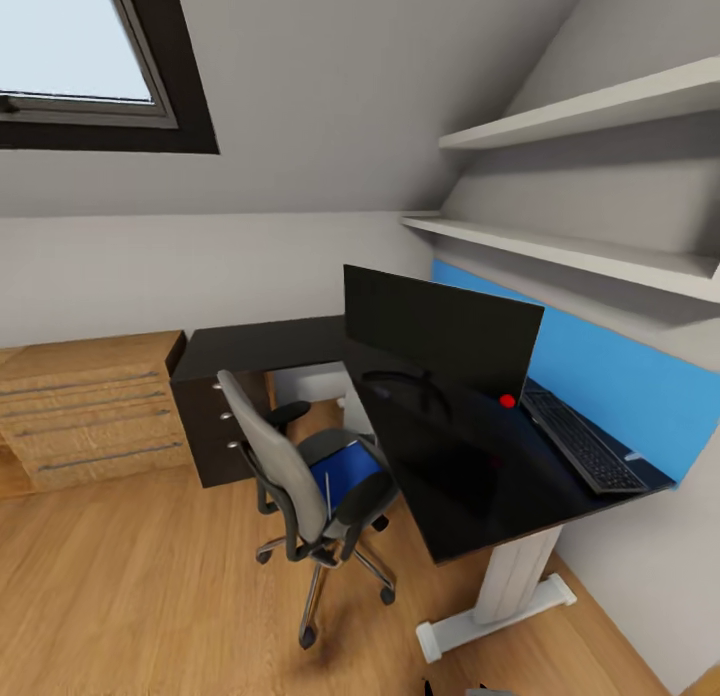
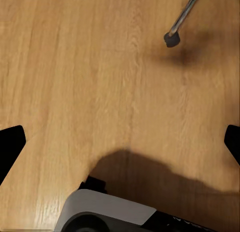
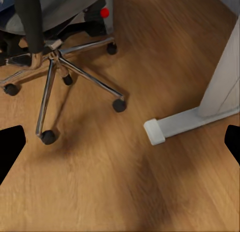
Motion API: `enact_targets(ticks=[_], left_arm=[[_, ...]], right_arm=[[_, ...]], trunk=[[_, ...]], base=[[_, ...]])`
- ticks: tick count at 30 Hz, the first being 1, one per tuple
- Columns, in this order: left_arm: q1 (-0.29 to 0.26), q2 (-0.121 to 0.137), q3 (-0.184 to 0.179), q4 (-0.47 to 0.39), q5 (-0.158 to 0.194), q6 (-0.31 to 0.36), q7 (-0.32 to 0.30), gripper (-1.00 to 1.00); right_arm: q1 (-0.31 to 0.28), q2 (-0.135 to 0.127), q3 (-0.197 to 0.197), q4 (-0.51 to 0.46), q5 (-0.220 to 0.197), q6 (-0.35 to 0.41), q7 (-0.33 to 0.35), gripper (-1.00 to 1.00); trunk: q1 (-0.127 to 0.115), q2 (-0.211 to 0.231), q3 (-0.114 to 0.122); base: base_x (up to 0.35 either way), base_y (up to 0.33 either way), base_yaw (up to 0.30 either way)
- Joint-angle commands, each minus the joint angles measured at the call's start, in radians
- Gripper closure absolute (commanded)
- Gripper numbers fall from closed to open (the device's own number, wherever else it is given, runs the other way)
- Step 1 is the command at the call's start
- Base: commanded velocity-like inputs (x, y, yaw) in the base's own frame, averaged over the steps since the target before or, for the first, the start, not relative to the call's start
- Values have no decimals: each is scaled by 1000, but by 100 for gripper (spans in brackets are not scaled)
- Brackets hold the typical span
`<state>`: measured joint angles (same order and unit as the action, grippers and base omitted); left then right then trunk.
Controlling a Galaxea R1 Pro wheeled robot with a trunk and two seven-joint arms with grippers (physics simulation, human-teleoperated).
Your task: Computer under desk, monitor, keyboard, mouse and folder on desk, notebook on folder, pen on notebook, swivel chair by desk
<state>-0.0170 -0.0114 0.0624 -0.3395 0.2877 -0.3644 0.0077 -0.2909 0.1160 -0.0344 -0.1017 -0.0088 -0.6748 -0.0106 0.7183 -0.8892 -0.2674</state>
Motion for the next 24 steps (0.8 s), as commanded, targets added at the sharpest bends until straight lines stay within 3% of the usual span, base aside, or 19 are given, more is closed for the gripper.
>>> enact_targets(ticks=[1, 12, 24], left_arm=[[-1, -1, 5, 1, -2, -2, 0, -100], [-1, -1, 5, 1, -1, -2, 0, -100], [-1, -1, 5, 1, -1, -2, -2, -100]], right_arm=[[-1, 0, -2, 0, 0, -3, 0, -100], [-1, 0, -2, 0, 0, -3, 0, -100], [-1, 0, -2, 0, 0, -3, 1, -100]], trunk=[[0, -1, -1], [0, -1, -1], [0, -1, -1]], base=[[0, 0, 278], [-10, 0, 278], [-229, 0, 278]])
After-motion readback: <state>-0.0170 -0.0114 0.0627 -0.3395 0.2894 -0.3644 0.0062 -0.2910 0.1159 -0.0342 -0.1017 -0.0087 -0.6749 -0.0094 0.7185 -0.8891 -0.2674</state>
